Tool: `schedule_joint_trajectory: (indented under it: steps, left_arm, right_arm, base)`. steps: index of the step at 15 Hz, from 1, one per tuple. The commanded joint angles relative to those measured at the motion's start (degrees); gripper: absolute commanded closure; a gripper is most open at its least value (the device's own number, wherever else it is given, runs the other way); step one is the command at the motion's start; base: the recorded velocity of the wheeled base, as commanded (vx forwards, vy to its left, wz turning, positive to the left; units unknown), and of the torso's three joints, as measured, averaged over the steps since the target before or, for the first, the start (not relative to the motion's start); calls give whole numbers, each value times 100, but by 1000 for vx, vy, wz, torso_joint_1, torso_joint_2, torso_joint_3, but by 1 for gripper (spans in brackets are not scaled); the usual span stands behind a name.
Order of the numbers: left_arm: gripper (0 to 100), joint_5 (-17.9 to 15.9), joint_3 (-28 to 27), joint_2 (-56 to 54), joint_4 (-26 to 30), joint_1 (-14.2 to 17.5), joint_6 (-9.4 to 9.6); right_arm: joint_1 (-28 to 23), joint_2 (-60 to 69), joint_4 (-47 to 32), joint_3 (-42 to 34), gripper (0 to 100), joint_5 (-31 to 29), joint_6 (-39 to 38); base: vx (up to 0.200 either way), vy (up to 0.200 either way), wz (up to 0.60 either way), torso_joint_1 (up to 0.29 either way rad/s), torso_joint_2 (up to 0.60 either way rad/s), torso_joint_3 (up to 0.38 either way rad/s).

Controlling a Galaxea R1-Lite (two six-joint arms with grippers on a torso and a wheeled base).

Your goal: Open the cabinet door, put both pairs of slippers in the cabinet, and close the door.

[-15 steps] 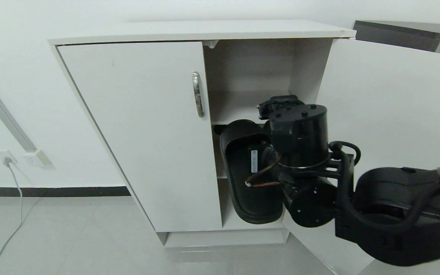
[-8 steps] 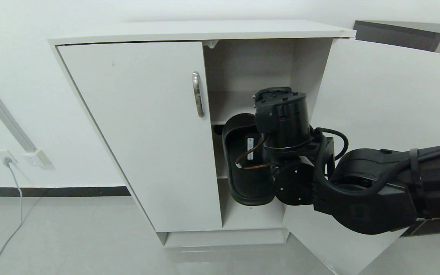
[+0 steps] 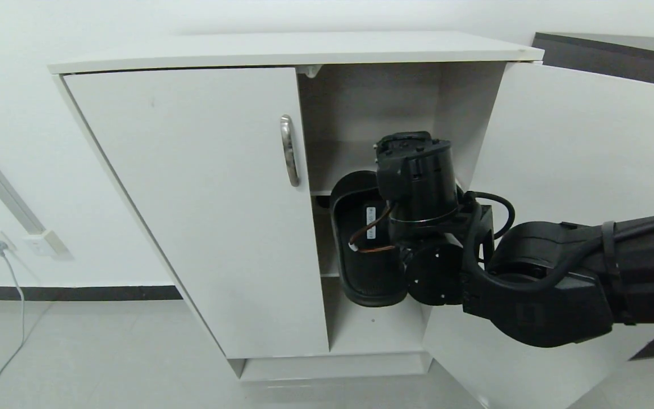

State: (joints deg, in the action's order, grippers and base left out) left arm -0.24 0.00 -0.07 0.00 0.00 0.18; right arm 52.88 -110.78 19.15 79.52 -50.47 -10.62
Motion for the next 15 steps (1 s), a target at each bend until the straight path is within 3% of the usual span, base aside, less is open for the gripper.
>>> schedule_joint_trajectory:
  steps: [1,7,15]
  left_arm:
    - [100,-2,0,7,0,0,-1]
    - [100,-2,0,7,0,0,-1]
    - [100,-2,0,7,0,0,-9]
  right_arm:
    - [12,21,10,11,100,2,7]
    - [-24,12,18,11,100,28,7]
    - [-533,-585,-17,820,100,600,121]
  base:
    - [200,0,0,2,2,2]
    - [200,0,0,5,4,2]
    - [0,0,0,0,0,0]
